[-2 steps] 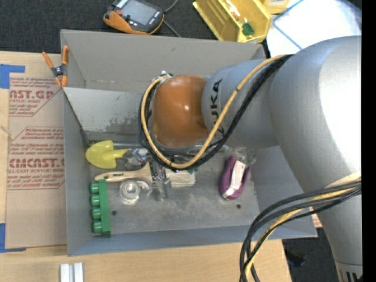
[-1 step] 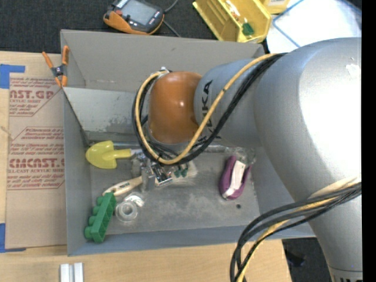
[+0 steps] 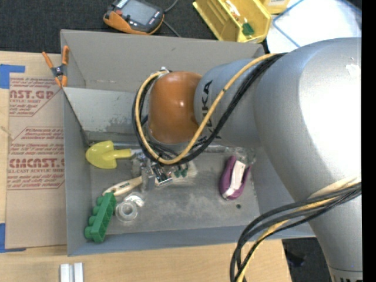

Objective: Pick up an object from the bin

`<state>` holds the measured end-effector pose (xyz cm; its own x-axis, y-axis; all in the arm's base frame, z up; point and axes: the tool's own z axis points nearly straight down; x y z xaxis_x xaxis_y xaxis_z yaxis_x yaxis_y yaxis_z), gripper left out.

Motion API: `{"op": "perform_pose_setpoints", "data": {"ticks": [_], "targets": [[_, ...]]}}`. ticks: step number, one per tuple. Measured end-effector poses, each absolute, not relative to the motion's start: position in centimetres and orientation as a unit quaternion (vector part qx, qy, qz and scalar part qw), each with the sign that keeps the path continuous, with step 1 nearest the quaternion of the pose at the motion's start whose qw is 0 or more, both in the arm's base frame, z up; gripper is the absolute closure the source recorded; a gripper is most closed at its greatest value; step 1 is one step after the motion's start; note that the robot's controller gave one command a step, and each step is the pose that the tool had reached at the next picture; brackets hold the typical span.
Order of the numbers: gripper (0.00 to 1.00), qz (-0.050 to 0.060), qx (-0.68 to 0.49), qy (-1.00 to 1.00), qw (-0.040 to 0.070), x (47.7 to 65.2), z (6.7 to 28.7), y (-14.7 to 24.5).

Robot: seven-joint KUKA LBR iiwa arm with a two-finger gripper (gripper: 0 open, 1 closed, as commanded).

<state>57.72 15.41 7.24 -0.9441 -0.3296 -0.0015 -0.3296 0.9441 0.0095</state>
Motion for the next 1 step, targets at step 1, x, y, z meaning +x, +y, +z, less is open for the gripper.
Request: {"op": "perform_pose_setpoints", "data": {"ticks": [1], "targets": [[1.0, -0.005, 0.167, -0.986, 0.001, 57.65, 8.83, 15.43]]}}
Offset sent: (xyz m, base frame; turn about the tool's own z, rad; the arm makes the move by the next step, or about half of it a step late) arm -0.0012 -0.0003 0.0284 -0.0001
